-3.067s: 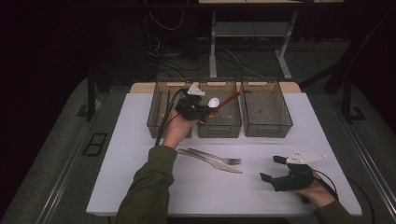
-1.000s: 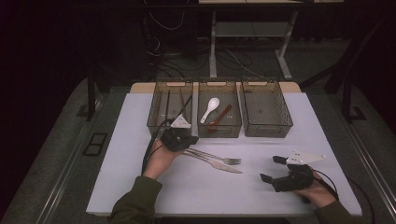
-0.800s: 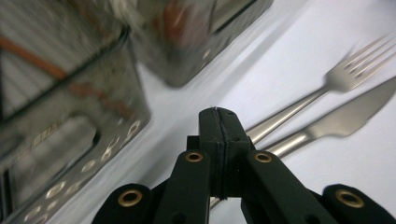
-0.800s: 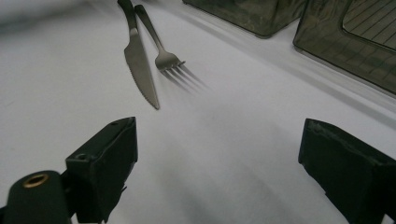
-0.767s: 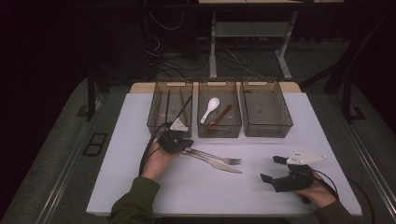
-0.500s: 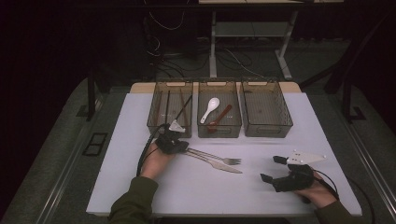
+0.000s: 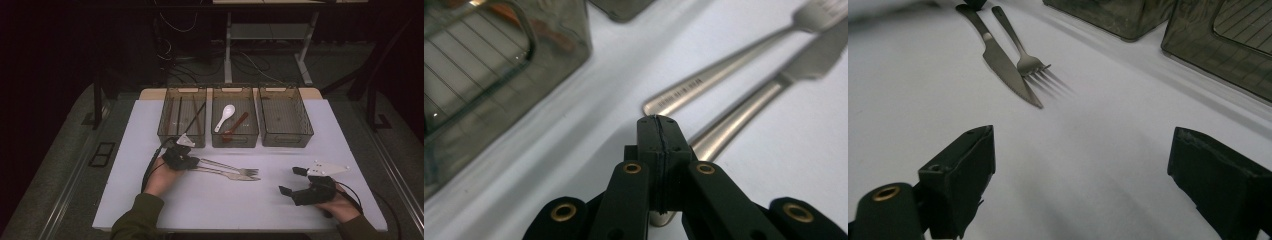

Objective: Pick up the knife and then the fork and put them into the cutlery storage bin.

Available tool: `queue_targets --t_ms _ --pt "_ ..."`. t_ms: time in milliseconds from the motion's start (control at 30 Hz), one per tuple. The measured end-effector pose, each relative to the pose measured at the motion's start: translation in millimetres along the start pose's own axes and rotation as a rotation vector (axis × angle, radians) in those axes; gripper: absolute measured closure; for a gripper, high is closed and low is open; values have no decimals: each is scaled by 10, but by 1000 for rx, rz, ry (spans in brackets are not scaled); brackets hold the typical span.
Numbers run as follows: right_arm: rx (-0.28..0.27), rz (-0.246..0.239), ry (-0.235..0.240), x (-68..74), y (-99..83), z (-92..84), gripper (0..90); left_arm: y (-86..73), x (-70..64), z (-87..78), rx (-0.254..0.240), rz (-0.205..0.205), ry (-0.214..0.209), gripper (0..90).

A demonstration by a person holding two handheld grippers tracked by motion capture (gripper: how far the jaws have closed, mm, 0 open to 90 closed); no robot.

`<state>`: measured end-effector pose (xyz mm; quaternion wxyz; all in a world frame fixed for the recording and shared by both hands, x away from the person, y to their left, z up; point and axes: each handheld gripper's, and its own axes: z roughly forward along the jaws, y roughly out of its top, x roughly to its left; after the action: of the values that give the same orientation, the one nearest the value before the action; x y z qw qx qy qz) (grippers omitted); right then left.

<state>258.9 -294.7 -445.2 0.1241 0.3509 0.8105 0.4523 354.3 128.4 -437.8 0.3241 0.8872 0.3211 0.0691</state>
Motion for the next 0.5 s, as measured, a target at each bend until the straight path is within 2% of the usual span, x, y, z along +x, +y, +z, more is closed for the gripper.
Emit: queue_targets --t_ms 167,233,267,367,467,500 --pt "4 1 -1 12 -1 -5 116 -66 -70 -95 -13 15 -26 888" --pt "2 2 -2 9 -1 -5 116 -93 -103 -128 -14 21 -56 887" --pt "0 2 -1 8 -1 -4 116 -106 -125 -140 -8 30 -56 887" --pt "5 -2 2 11 0 -1 116 -118 -175 -144 -15 65 -25 887" --pt "3 0 2 11 0 3 115 -87 -142 -99 -35 64 -5 887" --pt "4 0 2 9 0 4 116 -74 -118 -81 -22 70 8 887"
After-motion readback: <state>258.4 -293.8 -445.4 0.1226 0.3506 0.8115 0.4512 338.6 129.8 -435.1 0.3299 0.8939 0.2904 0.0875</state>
